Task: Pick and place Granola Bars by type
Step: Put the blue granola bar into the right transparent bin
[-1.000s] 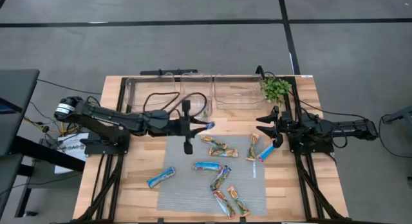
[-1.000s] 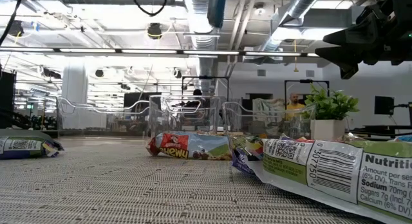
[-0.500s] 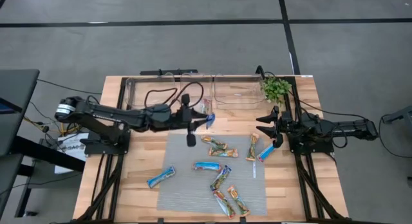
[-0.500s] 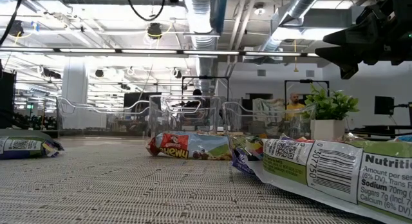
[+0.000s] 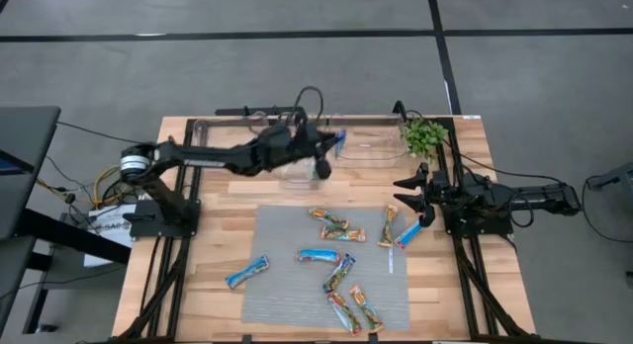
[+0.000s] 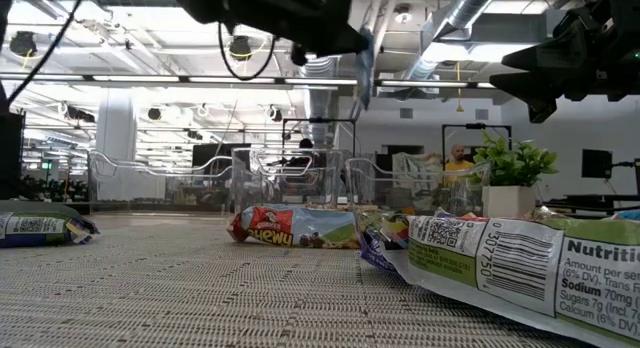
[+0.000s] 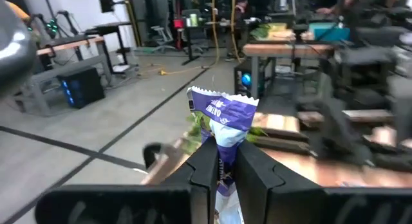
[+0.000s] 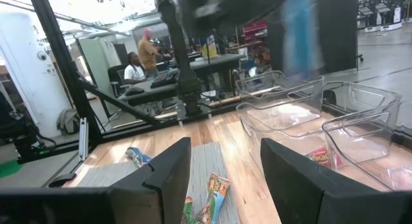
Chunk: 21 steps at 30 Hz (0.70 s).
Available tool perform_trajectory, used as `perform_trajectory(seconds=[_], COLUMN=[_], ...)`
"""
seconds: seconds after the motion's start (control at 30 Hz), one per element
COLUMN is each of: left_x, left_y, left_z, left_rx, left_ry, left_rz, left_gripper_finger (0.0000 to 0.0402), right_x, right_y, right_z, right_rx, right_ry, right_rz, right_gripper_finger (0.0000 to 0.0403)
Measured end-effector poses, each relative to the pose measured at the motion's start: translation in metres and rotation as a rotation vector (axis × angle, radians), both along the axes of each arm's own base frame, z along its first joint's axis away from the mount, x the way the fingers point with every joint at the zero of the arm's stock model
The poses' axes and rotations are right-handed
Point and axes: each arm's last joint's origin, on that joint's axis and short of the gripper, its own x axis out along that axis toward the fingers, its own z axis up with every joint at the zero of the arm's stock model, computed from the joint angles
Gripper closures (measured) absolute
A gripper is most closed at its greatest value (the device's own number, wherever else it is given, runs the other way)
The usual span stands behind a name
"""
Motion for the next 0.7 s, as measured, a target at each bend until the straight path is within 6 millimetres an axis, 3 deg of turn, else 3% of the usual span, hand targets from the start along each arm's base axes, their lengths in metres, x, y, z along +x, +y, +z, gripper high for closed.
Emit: perform_trajectory(seconds=[0.17, 0.3, 0.5, 0.7], left_x=[0.026, 0.043, 0.064, 0.071], left_y=[0.037, 0.055, 0.066, 0.069], left_z=[0.007, 0.009, -0.011, -0.037], left_rx=[0.044, 0.056, 0.074, 0.059], left_ry=[0.056, 0.138, 0.269, 0.364], left_rz=[0.03, 0.023, 0.002, -0.007], left_gripper_finger=[0.0368, 0.0368, 0.0367, 0.0354], right_x=[0.0, 0.0, 0.0, 0.0], right_y=[0.0, 0.0, 0.0, 0.0], right_z=[0.0, 0.0, 0.0, 0.0], right_rx=[0.0, 0.0, 0.0, 0.0], right_ry=[0.0, 0.0, 0.0, 0.0], right_rz=[0.0, 0.0, 0.0, 0.0], right_gripper_finger=[0.0223, 0.022, 0.0222, 0.0221])
